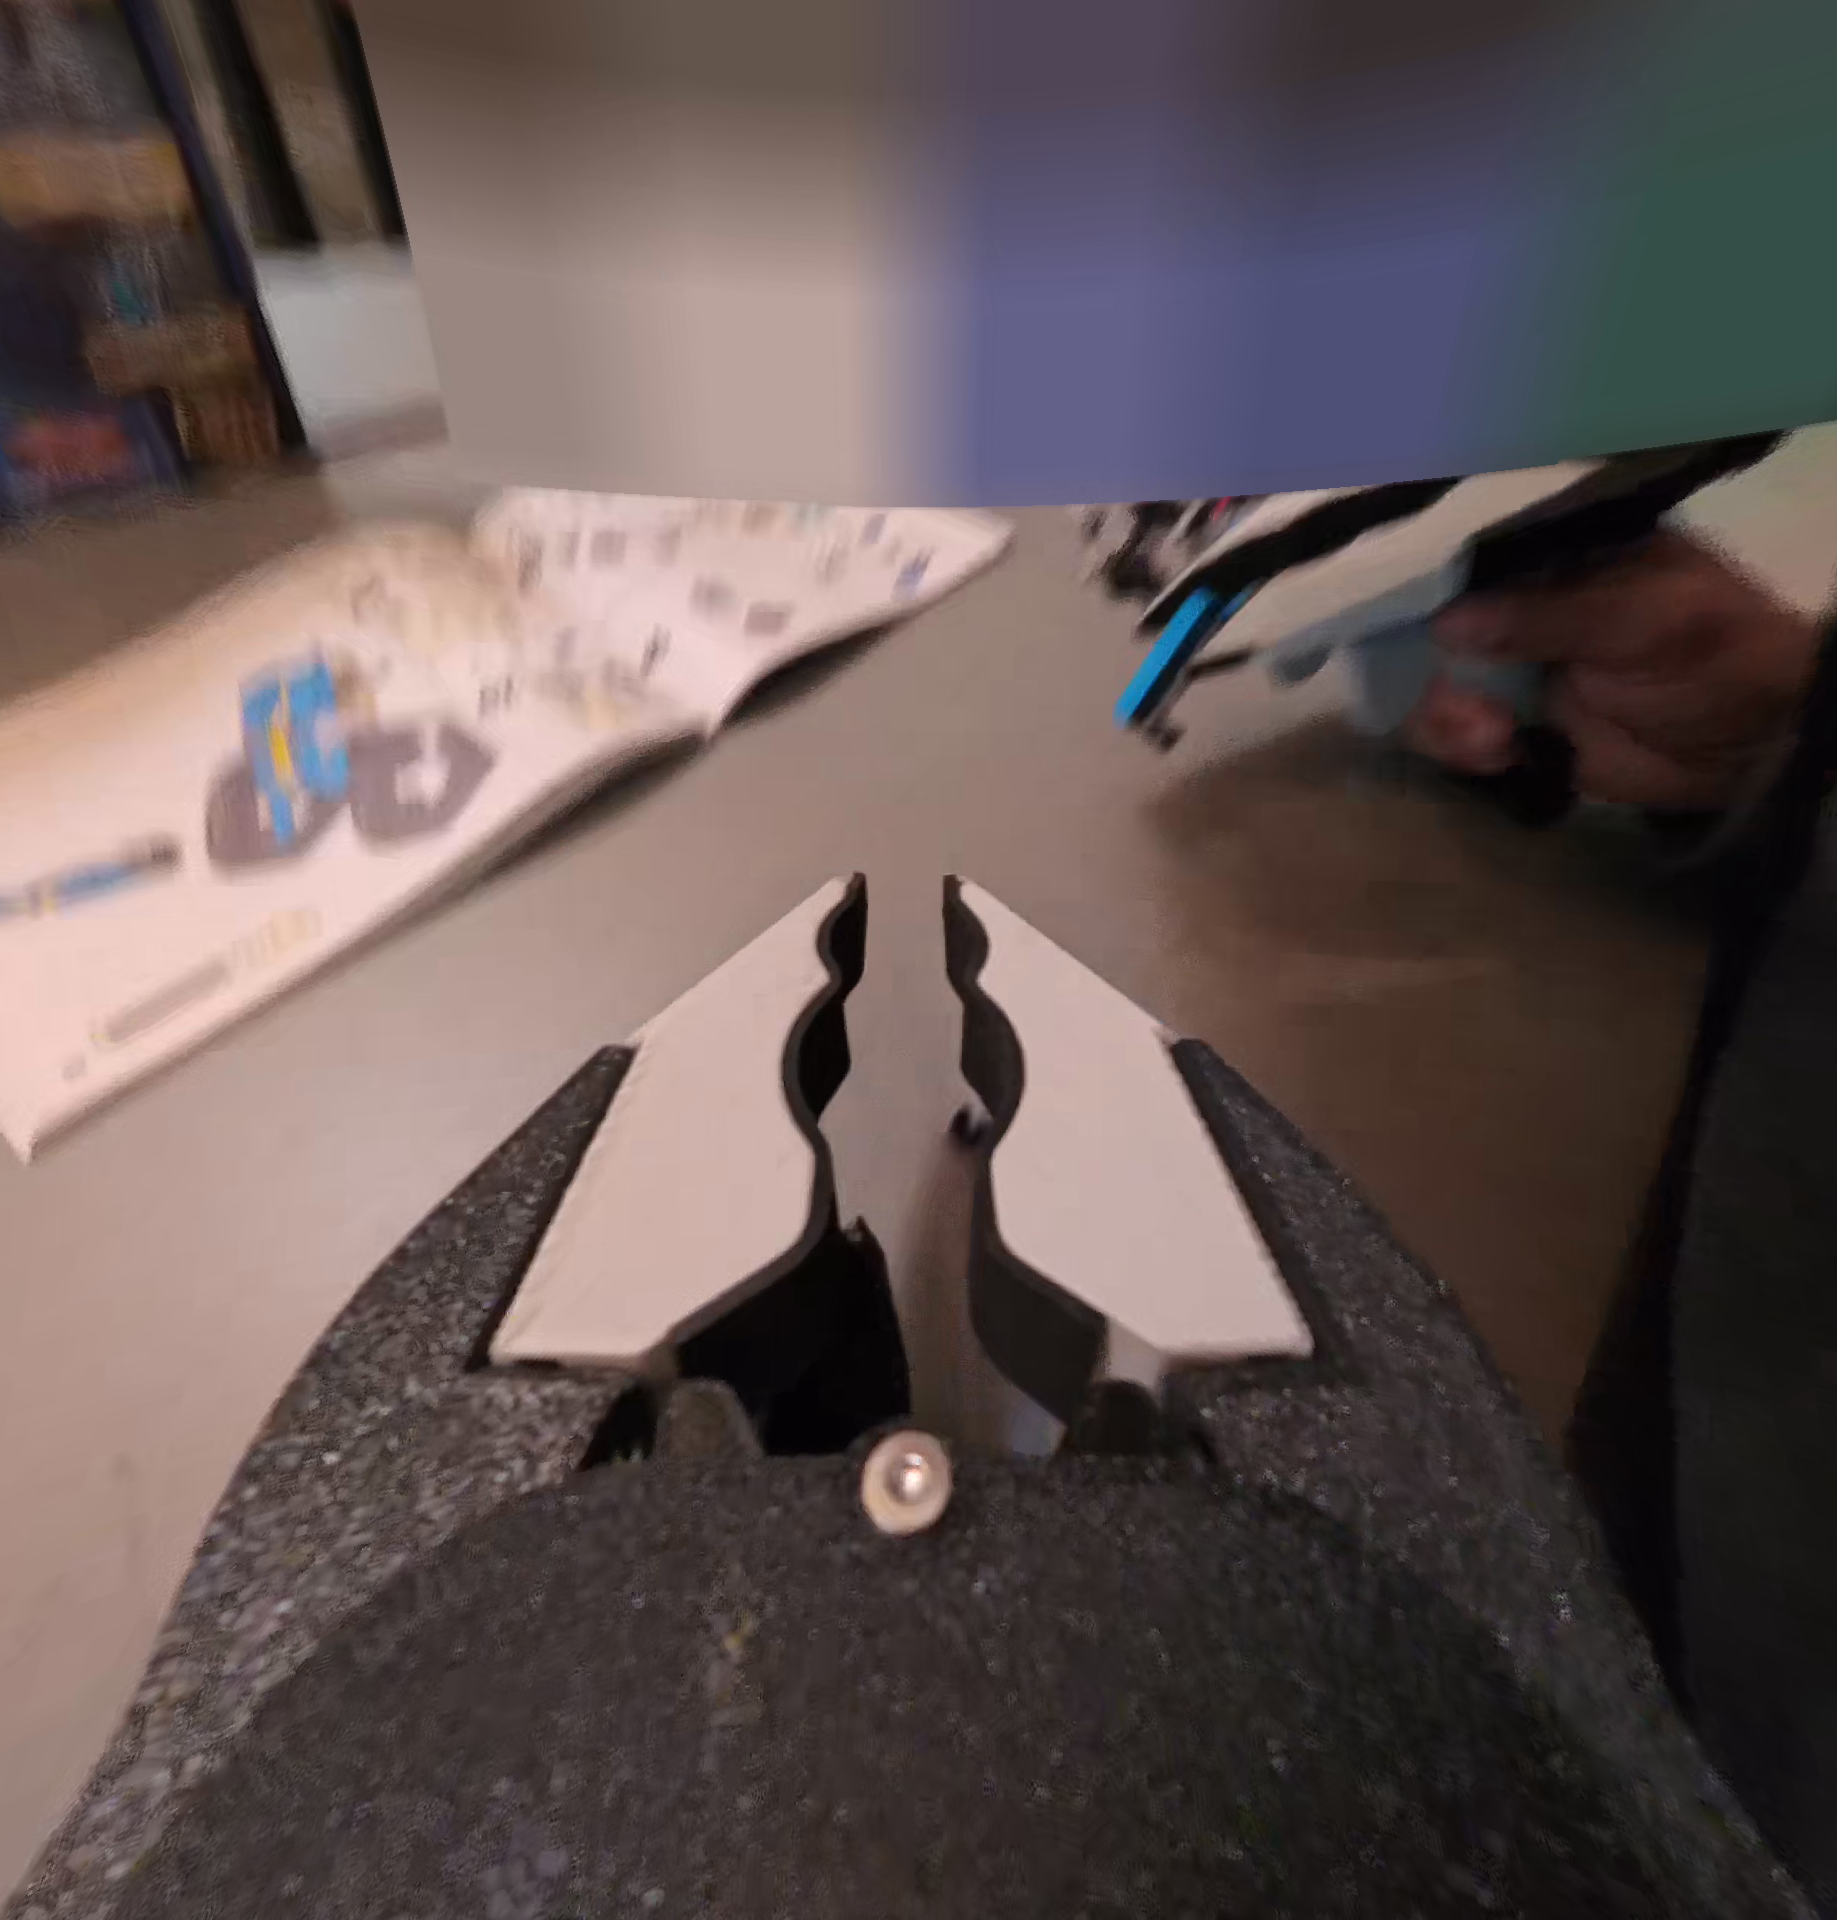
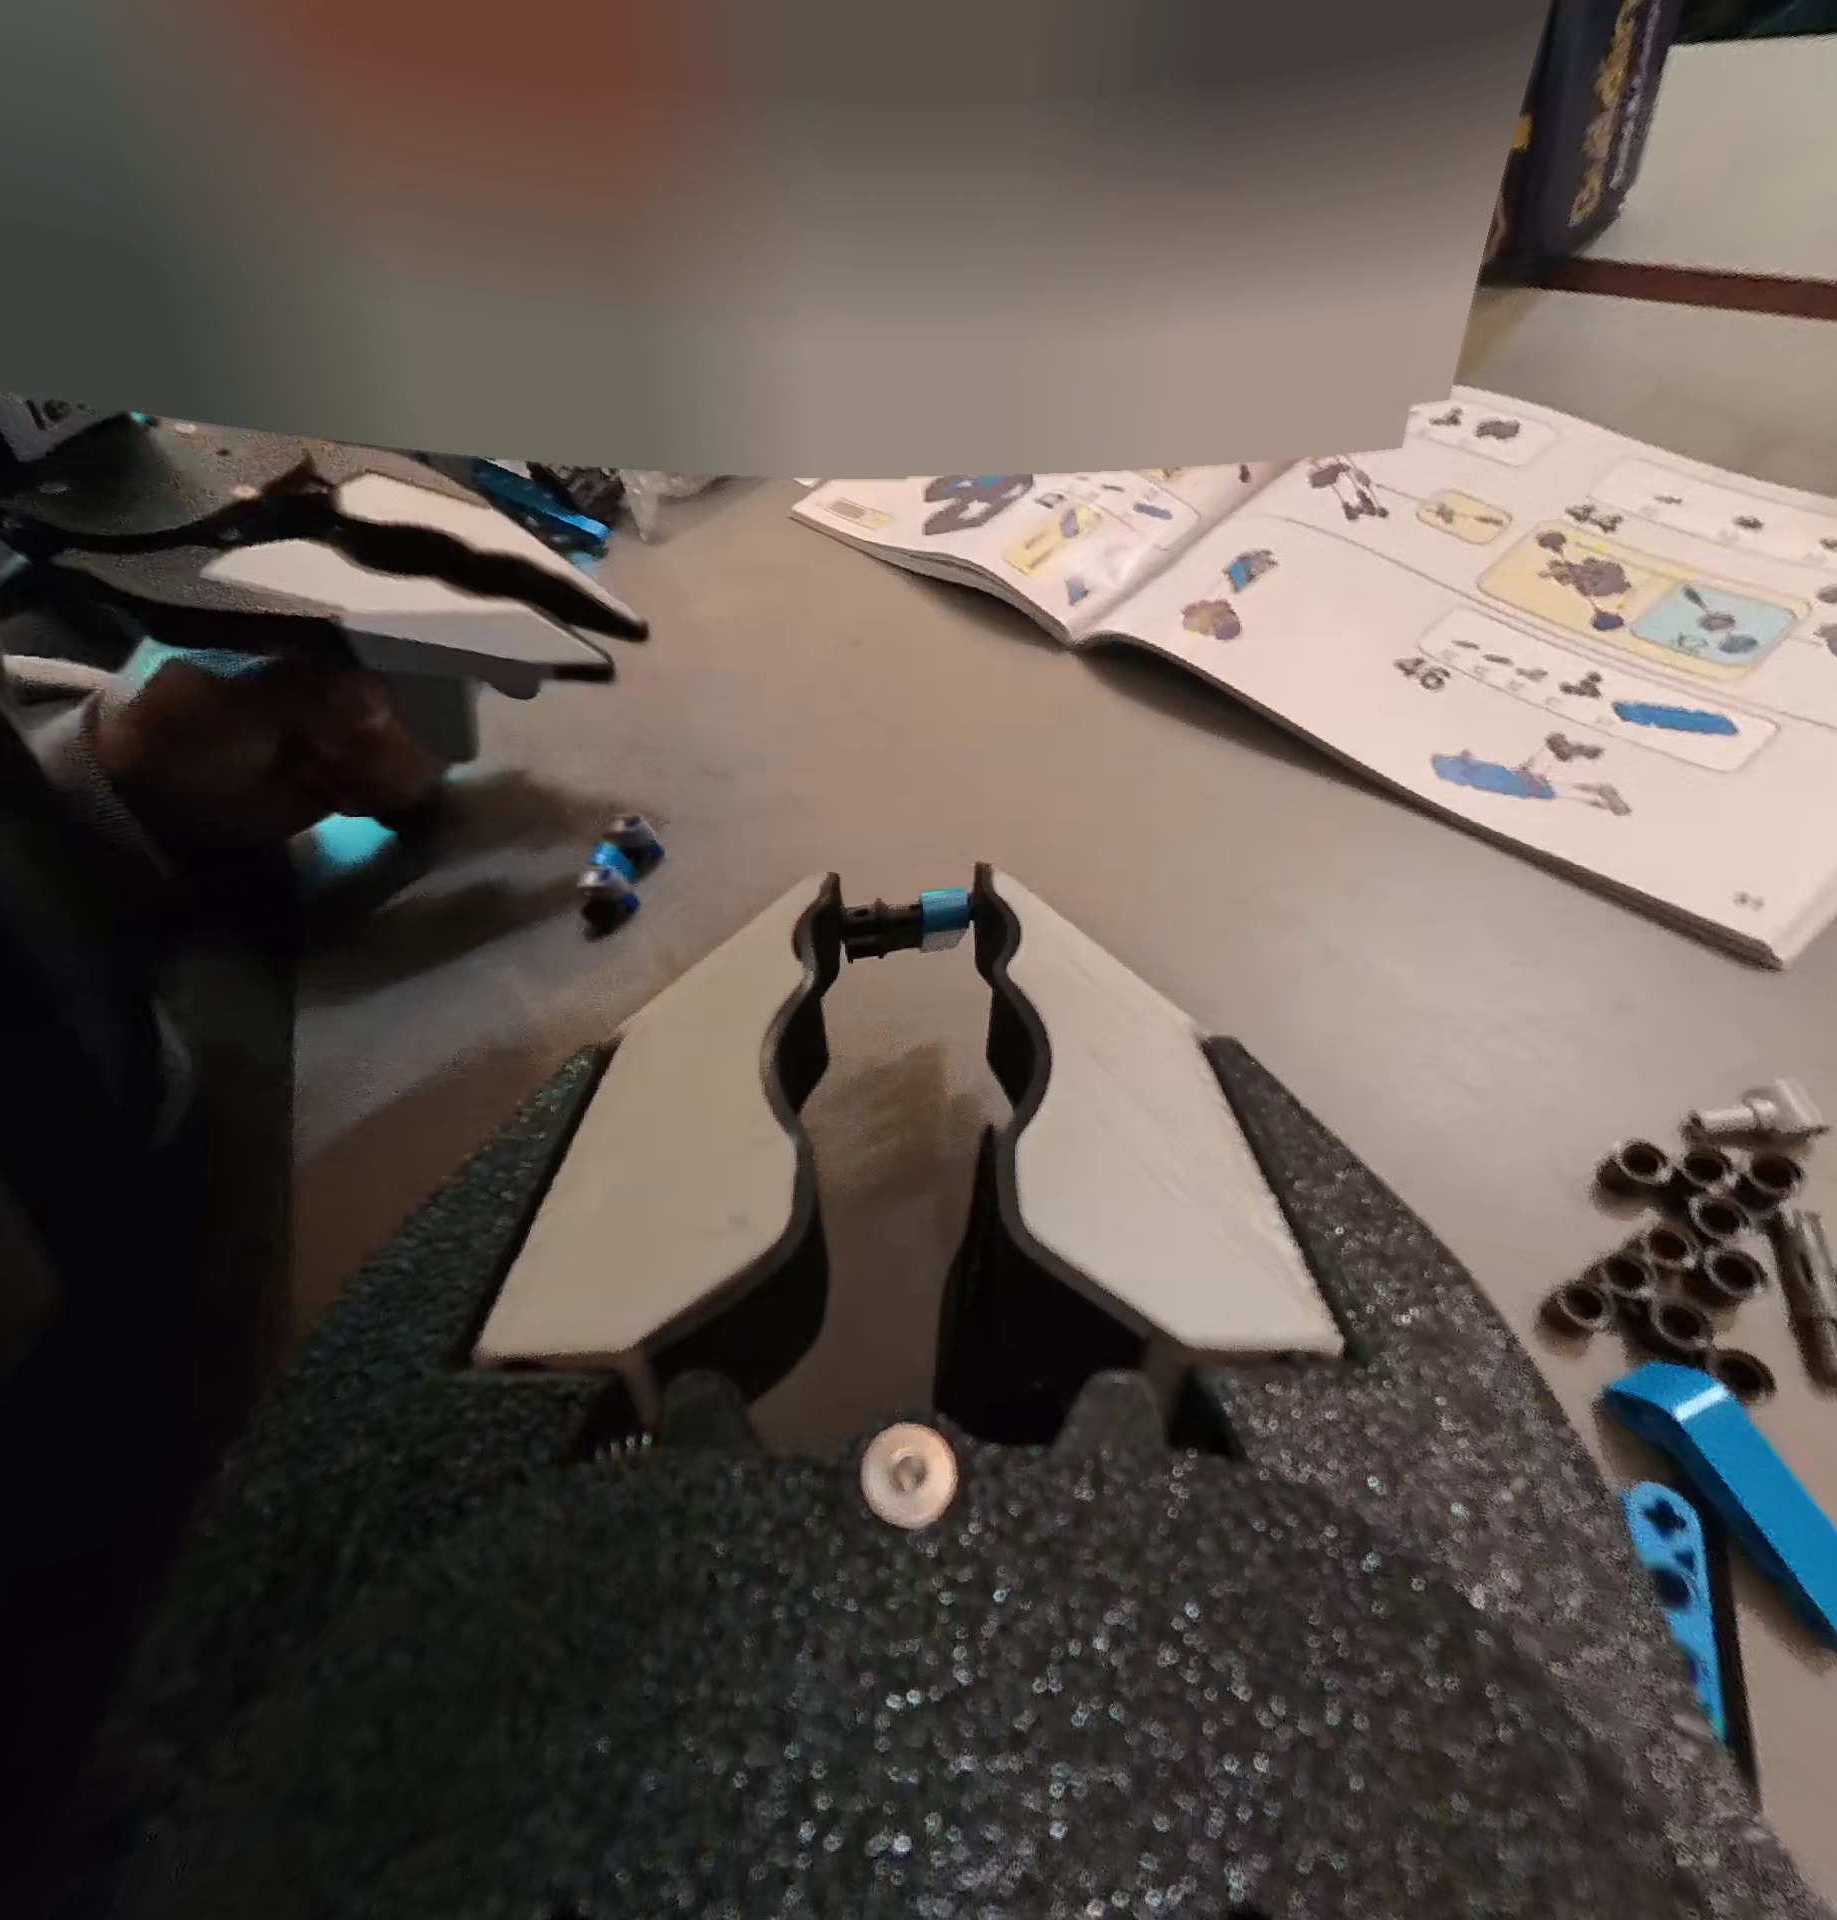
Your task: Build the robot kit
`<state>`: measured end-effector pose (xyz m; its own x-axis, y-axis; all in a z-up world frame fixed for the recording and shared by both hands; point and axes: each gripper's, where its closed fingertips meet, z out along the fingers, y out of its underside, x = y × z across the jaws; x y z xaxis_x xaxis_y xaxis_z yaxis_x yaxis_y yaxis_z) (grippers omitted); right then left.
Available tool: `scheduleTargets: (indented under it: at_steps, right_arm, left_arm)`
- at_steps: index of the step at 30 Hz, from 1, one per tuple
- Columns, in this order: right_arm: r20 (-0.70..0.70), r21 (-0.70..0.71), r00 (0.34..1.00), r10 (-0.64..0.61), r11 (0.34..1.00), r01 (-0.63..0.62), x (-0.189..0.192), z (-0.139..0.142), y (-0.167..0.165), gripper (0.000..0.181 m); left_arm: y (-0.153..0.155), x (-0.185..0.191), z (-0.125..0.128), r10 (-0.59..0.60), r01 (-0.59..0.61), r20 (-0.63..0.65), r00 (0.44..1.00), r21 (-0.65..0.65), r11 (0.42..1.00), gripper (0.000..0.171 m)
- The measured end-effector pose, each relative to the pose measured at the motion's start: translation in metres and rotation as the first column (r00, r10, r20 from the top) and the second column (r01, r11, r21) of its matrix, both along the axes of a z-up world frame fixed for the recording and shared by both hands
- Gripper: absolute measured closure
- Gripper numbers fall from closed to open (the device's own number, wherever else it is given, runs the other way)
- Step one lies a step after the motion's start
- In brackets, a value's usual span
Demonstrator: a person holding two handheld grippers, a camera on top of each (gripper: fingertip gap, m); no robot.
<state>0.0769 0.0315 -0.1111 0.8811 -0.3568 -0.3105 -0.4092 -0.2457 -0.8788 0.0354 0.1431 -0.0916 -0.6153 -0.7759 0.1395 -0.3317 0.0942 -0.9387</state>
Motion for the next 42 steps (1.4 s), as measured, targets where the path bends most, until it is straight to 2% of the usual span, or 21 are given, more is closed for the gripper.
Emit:
scheduleTargets:
  at_steps: [2,3,5,7,9,11,13,15,17,20,23,24,27,30,32,33,35,38,40,42]
  right_arm:
    - [0.025,0.05,0.999,0.038,0.998,-0.039,-0.005,0.011,0.006,0.156]
    - [0.036,0.081,0.997,0.063,0.995,-0.065,-0.01,0.018,0.009,0.156]
    - [0.037,0.148,0.987,0.153,0.976,-0.157,-0.027,0.031,0.018,0.156]
    - [0.052,0.217,0.96,0.275,0.935,-0.28,-0.053,0.047,0.026,0.156]
    - [0.129,0.267,0.916,0.381,0.876,-0.402,-0.082,0.067,0.029,0.156]
    - [0.235,0.272,0.873,0.428,0.833,-0.482,-0.106,0.082,0.029,0.156]
    - [0.325,0.285,0.823,0.465,0.782,-0.555,-0.129,0.095,0.025,0.157]
    - [0.368,0.293,0.788,0.494,0.742,-0.603,-0.146,0.1,0.02,0.157]
    - [0.361,0.306,0.767,0.531,0.709,-0.635,-0.156,0.101,0.017,0.157]
    - [0.338,0.268,0.691,0.638,0.639,-0.721,-0.179,0.095,0.015,0.157]
    - [0.305,0.277,0.618,0.725,0.553,-0.786,-0.201,0.095,0.014,0.157]
    - [0.308,0.275,0.611,0.729,0.547,-0.791,-0.203,0.096,0.014,0.157]
    - [0.306,0.277,0.598,0.741,0.532,-0.8,-0.207,0.096,0.013,0.157]
    - [0.287,0.292,0.574,0.767,0.501,-0.815,-0.213,0.096,0.01,0.157]
    - [0.282,0.308,0.575,0.768,0.495,-0.812,-0.213,0.098,0.01,0.156]
    - [0.287,0.321,0.61,0.739,0.526,-0.788,-0.206,0.101,0.012,0.153]
    - [0.284,0.338,0.728,0.623,0.646,-0.685,-0.176,0.103,0.018,0.151]
    - [0.257,0.325,0.896,0.363,0.84,-0.434,-0.124,0.1,0.021,0.147]
    - [0.329,0.272,0.919,0.218,0.91,-0.313,-0.11,0.102,0.023,0.132]
    - [0.462,0.158,0.883,0.083,0.972,-0.175,-0.103,0.098,0.031,0.131]
  left_arm:
    - [-0.009,-0.011,0.036,-0.035,0.054,0.189,0.981,-0.097,0.994,0.157]
    - [-0.015,-0.016,0.045,-0.054,0.089,0.236,0.97,-0.14,0.986,0.152]
    - [-0.032,-0.028,0.05,-0.143,0.194,0.23,0.962,-0.214,0.957,0.139]
    - [-0.045,-0.036,0.051,-0.22,0.259,0.157,0.963,-0.304,0.917,0.124]
    - [-0.059,-0.052,0.056,-0.349,0.343,0.071,0.934,-0.446,0.827,0.124]
    - [-0.071,-0.066,0.062,-0.473,0.372,-0.018,0.881,-0.591,0.715,0.124]
    - [-0.084,-0.086,0.071,-0.616,0.387,-0.052,0.786,-0.735,0.556,0.125]
    - [-0.095,-0.101,0.07,-0.703,0.364,-0.082,0.707,-0.809,0.461,0.126]
    - [-0.104,-0.119,0.075,-0.775,0.395,-0.057,0.63,-0.835,0.382,0.134]
    - [-0.108,-0.13,0.079,-0.801,0.433,-0.028,0.598,-0.83,0.352,0.155]
    - [-0.11,-0.148,0.079,-0.847,0.506,-0.011,0.531,-0.798,0.327,0.158]
    - [-0.112,-0.155,0.078,-0.86,0.537,-0.011,0.51,-0.777,0.328,0.162]
    - [-0.116,-0.161,0.076,-0.855,0.581,0.002,0.518,-0.735,0.35,0.163]
    - [-0.118,-0.168,0.074,-0.875,0.606,-0.002,0.484,-0.72,0.337,0.164]
    - [-0.117,-0.167,0.076,-0.861,0.624,0.022,0.508,-0.699,0.351,0.166]
    - [-0.116,-0.162,0.077,-0.84,0.617,0.033,0.541,-0.694,0.371,0.166]
    - [-0.109,-0.139,0.077,-0.744,0.552,0.042,0.667,-0.698,0.456,0.166]
    - [-0.085,-0.097,0.083,-0.53,0.404,0.069,0.845,-0.732,0.549,0.166]
    - [-0.072,-0.078,0.078,-0.437,0.298,0.028,0.899,-0.77,0.564,0.165]
    - [-0.065,-0.069,0.077,-0.384,0.237,0.008,0.923,-0.797,0.555,0.165]
